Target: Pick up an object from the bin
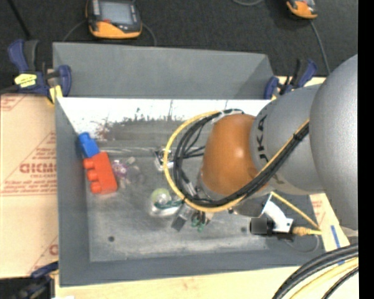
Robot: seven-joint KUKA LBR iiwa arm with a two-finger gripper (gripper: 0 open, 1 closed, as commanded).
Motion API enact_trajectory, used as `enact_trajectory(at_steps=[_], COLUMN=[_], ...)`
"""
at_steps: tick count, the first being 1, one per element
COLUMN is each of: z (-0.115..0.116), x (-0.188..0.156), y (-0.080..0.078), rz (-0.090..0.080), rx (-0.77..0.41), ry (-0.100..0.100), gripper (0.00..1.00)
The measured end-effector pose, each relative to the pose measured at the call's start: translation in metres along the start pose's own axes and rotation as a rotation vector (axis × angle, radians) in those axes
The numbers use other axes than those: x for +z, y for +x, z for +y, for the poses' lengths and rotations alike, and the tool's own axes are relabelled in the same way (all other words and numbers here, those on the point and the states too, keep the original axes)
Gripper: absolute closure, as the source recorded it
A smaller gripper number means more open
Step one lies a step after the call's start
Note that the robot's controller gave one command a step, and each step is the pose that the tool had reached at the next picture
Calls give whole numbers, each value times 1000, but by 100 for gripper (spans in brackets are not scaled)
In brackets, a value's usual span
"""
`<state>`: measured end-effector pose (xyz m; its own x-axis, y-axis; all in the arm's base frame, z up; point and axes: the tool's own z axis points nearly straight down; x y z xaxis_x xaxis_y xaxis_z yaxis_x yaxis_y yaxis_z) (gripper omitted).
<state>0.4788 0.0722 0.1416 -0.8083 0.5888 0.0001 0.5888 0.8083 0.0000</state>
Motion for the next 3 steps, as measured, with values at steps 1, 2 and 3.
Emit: enact_trajectory(at_steps=[1,2,3], z=[-13,-13,55], x=[-27,-26,67], y=[-17,-16,-65], rz=[-4,-1,-2], rx=[17,17,-110], ry=[-2,-1,0], gripper=[100,0,0])
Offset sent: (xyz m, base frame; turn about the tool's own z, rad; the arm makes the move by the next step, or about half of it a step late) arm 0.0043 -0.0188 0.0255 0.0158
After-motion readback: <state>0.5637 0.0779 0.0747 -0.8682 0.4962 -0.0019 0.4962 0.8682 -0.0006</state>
